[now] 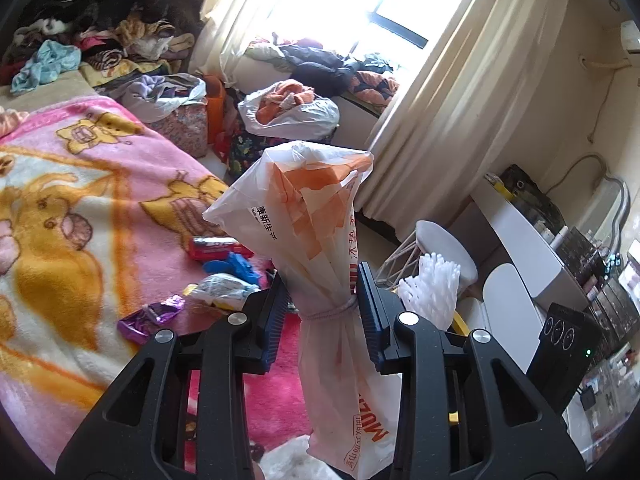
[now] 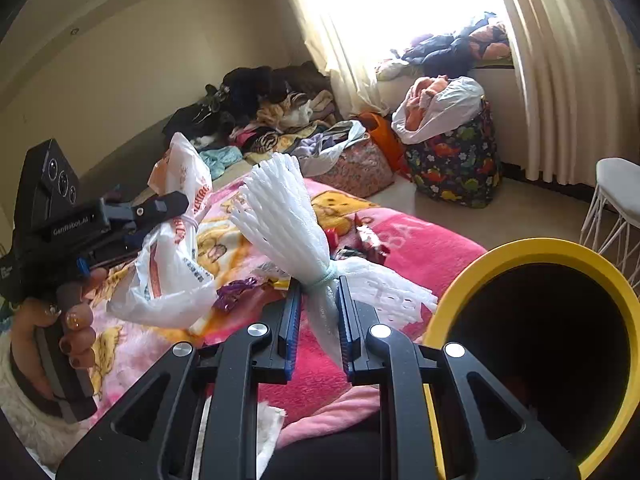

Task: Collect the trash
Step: 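Carry both items over the yellow bin and open both tools to drop them, then move both tools back over the snack wrappers on the blanket, then grasp the red snack tube with the left tool while the right tool grasps the chip bag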

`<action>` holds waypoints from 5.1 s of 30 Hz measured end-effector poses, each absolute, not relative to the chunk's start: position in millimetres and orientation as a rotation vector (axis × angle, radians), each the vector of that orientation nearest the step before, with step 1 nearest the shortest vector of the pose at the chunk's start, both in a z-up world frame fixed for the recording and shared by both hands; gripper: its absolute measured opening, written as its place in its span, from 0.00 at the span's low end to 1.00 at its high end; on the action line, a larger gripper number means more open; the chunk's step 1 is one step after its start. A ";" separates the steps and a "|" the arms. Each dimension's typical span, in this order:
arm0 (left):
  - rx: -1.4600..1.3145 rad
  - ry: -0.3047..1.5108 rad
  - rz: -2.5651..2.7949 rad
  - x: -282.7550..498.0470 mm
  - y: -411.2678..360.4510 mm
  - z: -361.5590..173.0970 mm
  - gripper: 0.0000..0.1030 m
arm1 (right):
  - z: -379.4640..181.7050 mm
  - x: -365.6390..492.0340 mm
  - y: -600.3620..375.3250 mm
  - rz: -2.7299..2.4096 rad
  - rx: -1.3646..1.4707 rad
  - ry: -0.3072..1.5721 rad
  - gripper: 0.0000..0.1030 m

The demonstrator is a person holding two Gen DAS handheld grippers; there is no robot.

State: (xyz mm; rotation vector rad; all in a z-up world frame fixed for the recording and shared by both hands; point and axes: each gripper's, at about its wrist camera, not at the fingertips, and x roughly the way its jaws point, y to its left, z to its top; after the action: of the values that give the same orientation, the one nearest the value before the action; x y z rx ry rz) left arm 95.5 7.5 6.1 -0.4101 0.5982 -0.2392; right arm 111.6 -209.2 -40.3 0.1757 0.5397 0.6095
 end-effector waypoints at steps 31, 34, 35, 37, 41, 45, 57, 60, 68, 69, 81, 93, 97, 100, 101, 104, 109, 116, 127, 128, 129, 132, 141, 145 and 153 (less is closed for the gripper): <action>-0.279 0.637 -0.382 114.5 -86.7 -1.5 0.26 | -50.0 108.6 -304.4 0.395 0.339 0.501 0.16; -0.266 0.643 -0.397 117.3 -95.8 -4.4 0.26 | -53.4 110.5 -312.2 0.372 0.362 0.505 0.16; -0.262 0.646 -0.403 119.0 -100.1 -5.7 0.26 | -54.5 110.4 -314.6 0.365 0.368 0.507 0.16; -0.256 0.653 -0.414 121.2 -107.3 -8.5 0.26 | -58.0 113.0 -322.5 0.348 0.387 0.510 0.16; -0.237 0.667 -0.439 126.1 -122.5 -15.8 0.26 | -66.0 114.6 -332.4 0.318 0.429 0.525 0.16; -0.229 0.680 -0.455 131.3 -135.4 -22.2 0.26 | -75.9 117.1 -344.3 0.286 0.458 0.544 0.16; -0.202 0.728 -0.483 152.9 -162.4 -46.0 0.26 | -102.7 127.8 -366.3 0.210 0.516 0.613 0.16; -0.202 0.740 -0.483 157.8 -164.7 -51.6 0.27 | -106.3 130.8 -367.5 0.208 0.524 0.627 0.17; -0.226 0.755 -0.490 166.4 -161.2 -59.9 0.58 | -112.0 138.5 -370.7 0.203 0.541 0.646 0.36; -0.224 0.749 -0.487 165.4 -160.0 -59.3 0.61 | -111.6 138.5 -370.5 0.200 0.538 0.642 0.40; -0.170 0.662 -0.420 149.6 -125.5 -47.6 0.89 | -93.2 135.8 -349.3 0.215 0.442 0.579 0.58; -0.186 0.592 -0.317 148.9 -58.5 -32.7 0.89 | -64.0 127.9 -289.1 0.319 0.303 0.515 0.66; -0.250 0.578 -0.308 148.3 -34.3 -32.5 0.89 | -56.4 129.5 -268.5 0.353 0.292 0.518 0.67; -0.247 0.581 -0.299 149.8 -19.2 -33.6 0.89 | -54.1 129.8 -251.7 0.379 0.281 0.525 0.68; -0.246 0.580 -0.294 151.3 -15.3 -33.0 0.89 | -53.7 130.5 -244.8 0.388 0.268 0.530 0.68; -0.266 0.567 -0.283 152.4 3.0 -29.8 0.89 | -51.4 134.4 -226.8 0.415 0.233 0.543 0.68; -0.284 0.564 -0.258 154.0 28.2 -27.2 0.89 | -49.5 136.4 -196.5 0.468 0.191 0.564 0.68; -0.273 0.584 -0.230 162.6 55.4 -29.3 0.89 | -49.9 141.8 -159.2 0.537 0.139 0.591 0.68; -0.284 0.701 -0.225 199.9 86.5 -56.1 0.85 | -64.7 172.6 -111.8 0.612 0.102 0.665 0.69; -0.291 0.717 -0.229 206.1 89.1 -59.7 0.82 | -66.6 175.6 -108.8 0.616 0.100 0.670 0.69; -0.295 0.729 -0.234 209.1 89.6 -62.1 0.81 | -68.7 179.5 -105.5 0.620 0.100 0.679 0.69; -0.297 0.781 -0.245 223.4 90.9 -72.4 0.74 | -74.5 188.8 -94.6 0.640 0.100 0.700 0.68; -0.280 0.914 -0.281 264.0 88.0 -101.1 0.63 | -96.7 215.4 -62.8 0.680 0.055 0.776 0.58; -0.268 0.947 -0.301 280.0 87.3 -111.0 0.61 | -109.1 222.5 -52.8 0.690 0.032 0.814 0.51; -0.357 1.014 -0.375 304.3 86.8 -132.0 0.60 | -114.3 209.8 -48.3 0.741 0.000 0.820 0.36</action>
State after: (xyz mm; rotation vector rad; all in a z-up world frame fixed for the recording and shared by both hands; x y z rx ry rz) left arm 304.3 86.8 -132.0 -0.3568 1.0139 -0.3751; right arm 209.8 -48.3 -114.3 -0.0002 0.8205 0.7407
